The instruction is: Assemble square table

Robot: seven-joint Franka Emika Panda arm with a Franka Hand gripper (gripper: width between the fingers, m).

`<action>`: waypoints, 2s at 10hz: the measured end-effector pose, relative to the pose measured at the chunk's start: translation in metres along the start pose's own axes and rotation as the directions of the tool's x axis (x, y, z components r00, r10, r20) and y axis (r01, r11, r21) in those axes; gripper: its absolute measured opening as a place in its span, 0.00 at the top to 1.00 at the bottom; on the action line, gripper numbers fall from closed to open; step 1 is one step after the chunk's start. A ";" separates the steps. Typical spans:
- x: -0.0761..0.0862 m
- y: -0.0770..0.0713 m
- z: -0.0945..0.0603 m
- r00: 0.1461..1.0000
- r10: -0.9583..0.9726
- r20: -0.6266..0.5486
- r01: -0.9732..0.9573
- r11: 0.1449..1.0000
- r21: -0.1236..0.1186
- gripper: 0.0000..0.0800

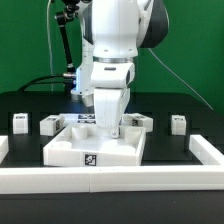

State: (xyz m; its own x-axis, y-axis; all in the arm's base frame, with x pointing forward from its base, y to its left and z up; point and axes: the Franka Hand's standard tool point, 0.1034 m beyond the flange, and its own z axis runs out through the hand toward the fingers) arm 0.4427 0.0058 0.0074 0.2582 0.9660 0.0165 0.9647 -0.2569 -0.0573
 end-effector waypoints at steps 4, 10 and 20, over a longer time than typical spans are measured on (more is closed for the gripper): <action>0.001 0.008 -0.001 0.978 -0.209 0.019 0.209 0.978 -0.013 0.92; 0.013 0.015 -0.001 0.971 -0.238 0.020 0.238 0.971 -0.019 0.92; 0.088 0.030 0.000 0.963 -0.268 0.003 0.268 0.962 -0.048 0.92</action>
Offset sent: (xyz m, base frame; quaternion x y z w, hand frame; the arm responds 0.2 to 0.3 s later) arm 0.0162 0.0054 -0.0095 -0.0174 -0.0709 -0.2385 0.9684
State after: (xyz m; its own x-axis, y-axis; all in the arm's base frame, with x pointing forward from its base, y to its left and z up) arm 0.4943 0.0828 0.0071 -0.0098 0.9995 0.0286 0.9999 0.0099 -0.0032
